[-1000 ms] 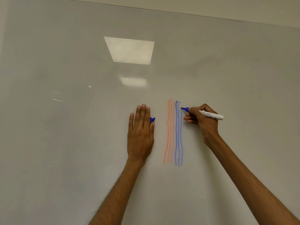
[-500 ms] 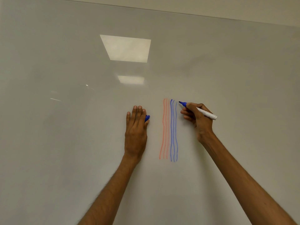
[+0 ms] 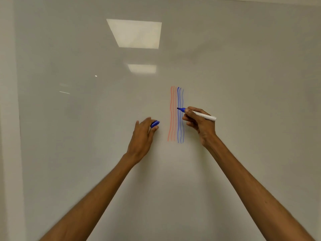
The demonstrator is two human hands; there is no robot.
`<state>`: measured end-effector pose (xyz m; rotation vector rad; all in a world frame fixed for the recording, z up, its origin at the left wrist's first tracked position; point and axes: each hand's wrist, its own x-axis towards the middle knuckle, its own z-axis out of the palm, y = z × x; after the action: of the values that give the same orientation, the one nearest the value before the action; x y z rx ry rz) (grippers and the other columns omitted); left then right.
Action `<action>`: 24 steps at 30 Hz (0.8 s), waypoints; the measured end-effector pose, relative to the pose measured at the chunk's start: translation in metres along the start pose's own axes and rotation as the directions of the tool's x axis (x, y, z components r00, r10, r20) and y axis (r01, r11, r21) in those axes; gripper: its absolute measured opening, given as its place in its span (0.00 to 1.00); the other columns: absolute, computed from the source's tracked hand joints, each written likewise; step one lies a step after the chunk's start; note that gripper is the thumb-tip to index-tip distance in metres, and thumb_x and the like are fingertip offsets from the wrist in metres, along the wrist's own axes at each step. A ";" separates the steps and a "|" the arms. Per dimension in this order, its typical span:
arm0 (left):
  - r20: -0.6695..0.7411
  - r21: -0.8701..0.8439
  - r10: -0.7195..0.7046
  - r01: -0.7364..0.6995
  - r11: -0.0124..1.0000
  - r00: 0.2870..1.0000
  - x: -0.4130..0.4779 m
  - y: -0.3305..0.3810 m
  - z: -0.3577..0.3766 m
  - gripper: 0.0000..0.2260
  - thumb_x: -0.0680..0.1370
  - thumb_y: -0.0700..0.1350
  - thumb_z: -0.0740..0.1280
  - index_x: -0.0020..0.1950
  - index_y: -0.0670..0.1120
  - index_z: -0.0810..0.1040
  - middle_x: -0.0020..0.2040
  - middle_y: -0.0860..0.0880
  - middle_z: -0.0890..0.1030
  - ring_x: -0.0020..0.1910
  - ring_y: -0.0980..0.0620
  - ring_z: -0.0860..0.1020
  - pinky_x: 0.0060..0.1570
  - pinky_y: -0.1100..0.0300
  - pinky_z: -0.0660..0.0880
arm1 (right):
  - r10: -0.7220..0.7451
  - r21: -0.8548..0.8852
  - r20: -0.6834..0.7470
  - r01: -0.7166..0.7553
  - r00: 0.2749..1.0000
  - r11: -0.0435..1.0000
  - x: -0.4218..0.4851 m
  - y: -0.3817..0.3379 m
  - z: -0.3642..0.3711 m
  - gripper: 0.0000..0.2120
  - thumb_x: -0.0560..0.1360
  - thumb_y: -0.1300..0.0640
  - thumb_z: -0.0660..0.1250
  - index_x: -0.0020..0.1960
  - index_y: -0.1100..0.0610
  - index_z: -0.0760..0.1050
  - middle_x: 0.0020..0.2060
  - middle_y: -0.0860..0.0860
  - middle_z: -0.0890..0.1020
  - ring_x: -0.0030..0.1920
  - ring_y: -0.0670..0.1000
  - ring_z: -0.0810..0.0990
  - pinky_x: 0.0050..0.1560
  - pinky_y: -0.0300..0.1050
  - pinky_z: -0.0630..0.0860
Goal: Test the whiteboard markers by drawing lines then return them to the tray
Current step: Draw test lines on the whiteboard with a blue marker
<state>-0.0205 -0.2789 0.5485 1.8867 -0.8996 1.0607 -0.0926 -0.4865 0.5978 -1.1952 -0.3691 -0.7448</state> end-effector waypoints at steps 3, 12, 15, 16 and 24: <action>-0.021 -0.042 -0.044 0.043 0.998 0.999 -0.035 0.010 -0.003 0.12 0.83 0.46 0.62 0.64 0.44 0.77 0.59 0.49 0.80 0.56 0.58 0.74 0.64 0.63 0.69 | 0.030 -0.021 0.049 -0.029 0.998 0.999 -0.015 0.003 0.000 0.11 0.74 0.60 0.74 0.55 0.58 0.81 0.43 0.56 0.87 0.45 0.53 0.87 0.41 0.41 0.81; 0.092 -0.250 -0.306 0.319 0.914 0.948 -0.122 0.015 -0.004 0.14 0.78 0.47 0.70 0.64 0.48 0.81 0.54 0.54 0.83 0.52 0.60 0.80 0.50 0.73 0.73 | 0.174 -0.103 0.162 -0.158 0.971 0.982 -0.078 0.045 -0.010 0.12 0.79 0.57 0.68 0.61 0.60 0.80 0.44 0.54 0.86 0.46 0.54 0.86 0.41 0.42 0.82; 0.124 -0.326 -0.371 0.391 0.860 0.920 -0.143 0.015 -0.004 0.14 0.77 0.44 0.71 0.62 0.45 0.81 0.53 0.52 0.85 0.52 0.59 0.82 0.53 0.70 0.76 | 0.221 -0.147 0.155 -0.199 0.963 0.969 -0.098 0.063 -0.013 0.12 0.79 0.56 0.67 0.59 0.61 0.80 0.42 0.55 0.85 0.43 0.54 0.87 0.41 0.42 0.82; 0.133 -0.358 -0.392 0.413 0.837 0.910 -0.150 0.015 -0.004 0.13 0.77 0.43 0.72 0.62 0.44 0.82 0.51 0.50 0.85 0.51 0.57 0.83 0.53 0.68 0.77 | 0.235 -0.157 0.157 -0.210 0.959 0.965 -0.105 0.070 -0.015 0.11 0.79 0.56 0.68 0.58 0.60 0.80 0.41 0.55 0.85 0.43 0.55 0.87 0.41 0.42 0.82; 0.206 -0.349 -0.452 0.497 0.795 0.868 -0.190 0.016 0.001 0.11 0.76 0.42 0.72 0.58 0.42 0.82 0.47 0.46 0.86 0.44 0.52 0.85 0.51 0.65 0.79 | 0.338 -0.247 0.239 -0.279 0.910 0.928 -0.154 0.112 -0.024 0.08 0.79 0.58 0.68 0.54 0.60 0.81 0.38 0.56 0.85 0.41 0.57 0.86 0.42 0.45 0.83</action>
<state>-0.1097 -0.2487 0.3833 1.7068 -0.5877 0.4283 -0.1277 -0.4398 0.4147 -1.5226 -0.3262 -0.3415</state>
